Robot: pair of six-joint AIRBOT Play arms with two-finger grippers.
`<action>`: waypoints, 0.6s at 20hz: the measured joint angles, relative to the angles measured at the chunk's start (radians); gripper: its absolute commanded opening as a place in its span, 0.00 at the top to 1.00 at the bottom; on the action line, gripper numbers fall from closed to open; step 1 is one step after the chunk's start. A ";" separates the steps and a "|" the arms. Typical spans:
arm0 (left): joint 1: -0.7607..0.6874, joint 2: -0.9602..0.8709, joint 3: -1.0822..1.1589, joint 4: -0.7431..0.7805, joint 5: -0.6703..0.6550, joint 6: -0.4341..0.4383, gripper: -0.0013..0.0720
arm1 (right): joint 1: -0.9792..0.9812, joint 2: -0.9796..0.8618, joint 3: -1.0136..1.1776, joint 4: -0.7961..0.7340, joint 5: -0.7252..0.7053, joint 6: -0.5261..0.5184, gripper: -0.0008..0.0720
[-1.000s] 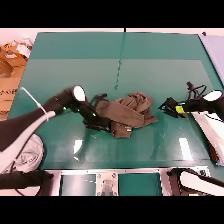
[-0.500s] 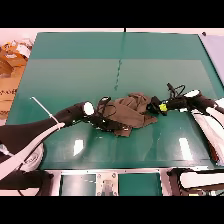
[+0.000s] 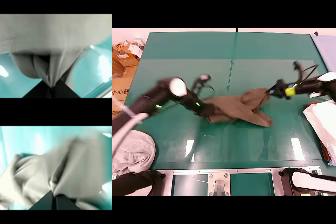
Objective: Fold the shirts.
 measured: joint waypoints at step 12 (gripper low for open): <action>0.080 0.252 0.459 0.274 -0.138 -0.018 0.95 | -0.069 0.636 0.083 0.026 0.096 0.093 0.97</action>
